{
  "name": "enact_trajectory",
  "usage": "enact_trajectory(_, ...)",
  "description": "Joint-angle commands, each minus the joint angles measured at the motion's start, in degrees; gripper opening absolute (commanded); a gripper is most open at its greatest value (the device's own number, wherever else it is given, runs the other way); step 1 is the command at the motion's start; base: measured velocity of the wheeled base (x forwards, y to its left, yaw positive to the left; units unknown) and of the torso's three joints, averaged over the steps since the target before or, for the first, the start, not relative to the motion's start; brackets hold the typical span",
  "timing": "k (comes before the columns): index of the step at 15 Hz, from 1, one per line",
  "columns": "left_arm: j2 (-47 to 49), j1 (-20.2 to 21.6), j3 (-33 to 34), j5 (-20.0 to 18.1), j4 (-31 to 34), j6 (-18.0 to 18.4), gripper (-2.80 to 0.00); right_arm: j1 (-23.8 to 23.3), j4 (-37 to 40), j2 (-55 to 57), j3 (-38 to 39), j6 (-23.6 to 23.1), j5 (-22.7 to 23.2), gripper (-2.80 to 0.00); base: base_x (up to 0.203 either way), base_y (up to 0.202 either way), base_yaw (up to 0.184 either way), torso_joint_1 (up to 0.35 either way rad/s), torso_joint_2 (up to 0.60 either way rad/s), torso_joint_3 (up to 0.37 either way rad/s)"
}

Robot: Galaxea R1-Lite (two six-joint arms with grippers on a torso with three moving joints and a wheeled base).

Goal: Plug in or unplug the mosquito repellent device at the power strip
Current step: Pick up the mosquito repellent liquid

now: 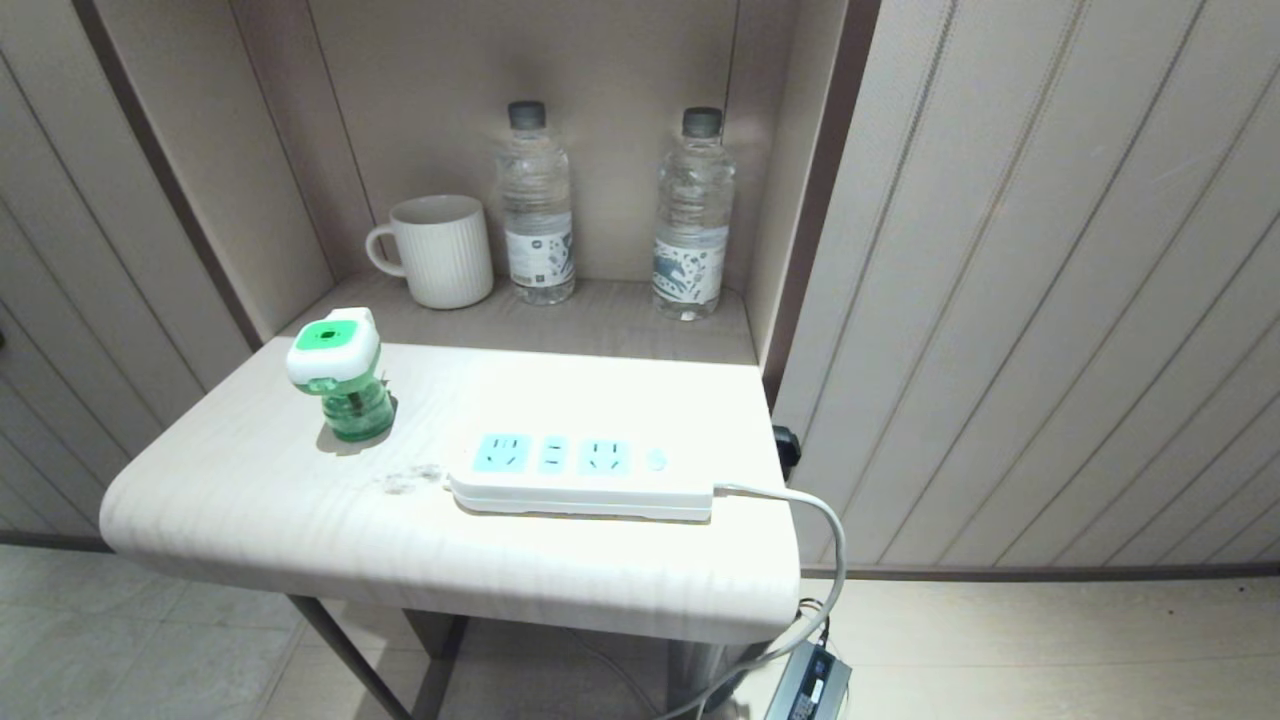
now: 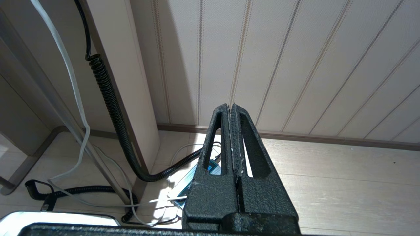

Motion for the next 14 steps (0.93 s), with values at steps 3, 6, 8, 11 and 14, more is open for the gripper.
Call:
enact_trajectory(3, 7.2, 1.5, -2.0, -3.8, 0.5, -2.7, 0.00, 0.0, 0.0, 0.1, 0.0, 0.0, 0.0, -2.80, 0.000, 0.000, 0.000, 0.000, 0.00, 0.000)
enact_trajectory(6, 12.5, 1.4, -9.2, -4.3, 2.2, -10.3, 0.00, 0.0, 0.0, 0.1, 0.0, 0.0, 0.0, -2.80, 0.000, 0.000, 0.000, 0.000, 0.00, 0.000)
enact_trajectory(8, 14.2, 1.4, -13.1, -7.6, 5.8, -12.7, 0.00, 0.0, 0.0, 0.1, 0.0, 0.0, 0.0, -2.80, 0.000, 0.000, 0.000, 0.000, 0.00, 0.000)
enact_trajectory(11, 15.9, 1.4, -16.4, -10.4, 9.5, -13.6, 0.00, 0.0, 0.0, 0.1, 0.0, 0.0, 0.0, -2.80, 0.000, 0.000, 0.000, 0.000, 0.00, 0.000)
enact_trajectory(14, 20.0, 1.4, -21.3, -10.4, 11.5, -18.2, 0.00, 0.0, 0.0, 0.1, 0.0, 0.0, 0.0, -2.80, 0.000, 0.000, 0.000, 0.000, 0.00, 0.000)
